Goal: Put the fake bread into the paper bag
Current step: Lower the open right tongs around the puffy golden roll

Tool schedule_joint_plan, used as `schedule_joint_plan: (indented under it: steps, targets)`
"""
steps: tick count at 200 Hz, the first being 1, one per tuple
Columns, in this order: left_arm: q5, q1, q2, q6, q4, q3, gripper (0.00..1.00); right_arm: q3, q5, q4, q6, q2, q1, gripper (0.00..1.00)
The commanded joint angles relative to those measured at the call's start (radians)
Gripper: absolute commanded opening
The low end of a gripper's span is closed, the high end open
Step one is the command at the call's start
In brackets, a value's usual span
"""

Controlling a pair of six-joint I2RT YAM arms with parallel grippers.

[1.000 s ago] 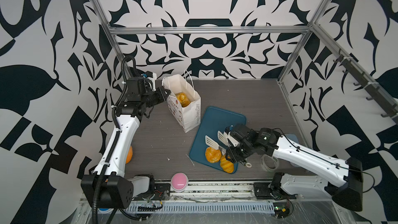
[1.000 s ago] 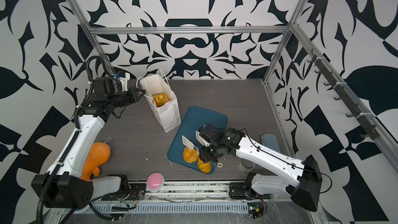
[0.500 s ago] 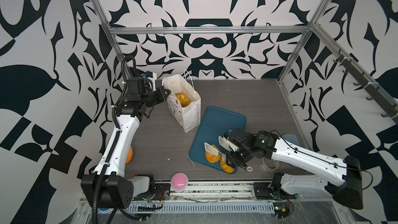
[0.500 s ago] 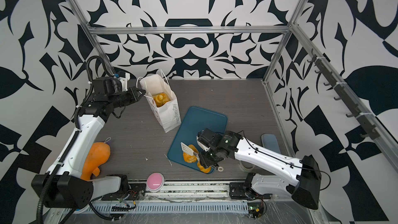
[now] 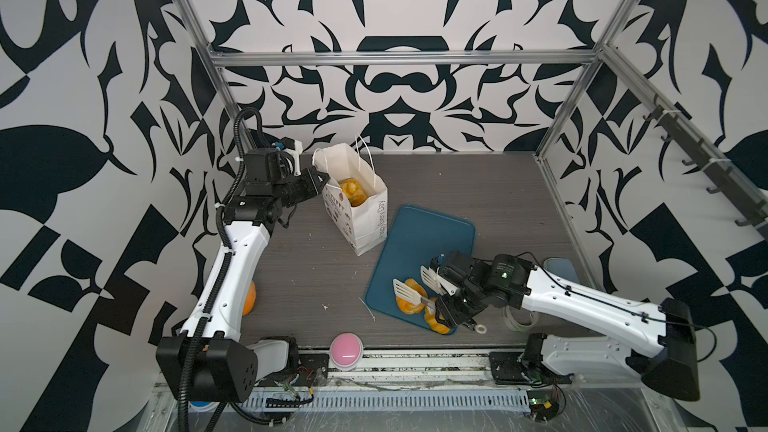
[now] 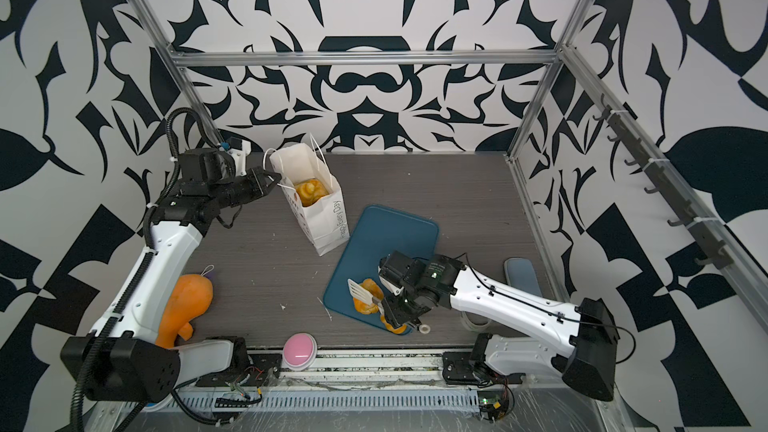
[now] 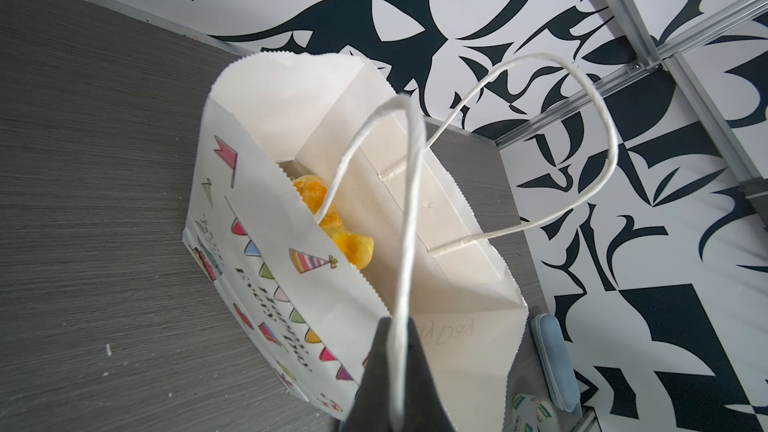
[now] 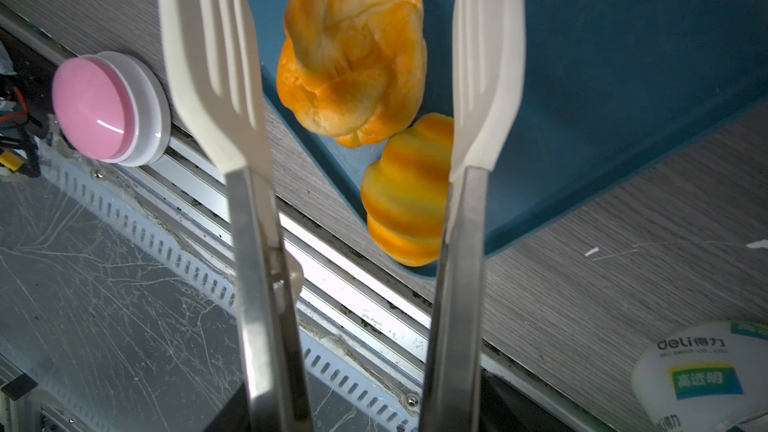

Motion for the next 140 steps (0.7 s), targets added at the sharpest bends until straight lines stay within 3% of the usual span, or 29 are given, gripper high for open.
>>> schedule_joint_plan:
  steps: [1, 140]
  targets:
    - [0.014, 0.002, 0.003, -0.005, 0.005, -0.02, 0.0, -0.012, -0.002, -0.006, 0.011, -0.003, 0.008, 0.58]
    - [0.016, 0.002, 0.001, -0.005, 0.004, -0.02, 0.0, -0.018, -0.012, 0.017, 0.017, 0.047, 0.034, 0.58]
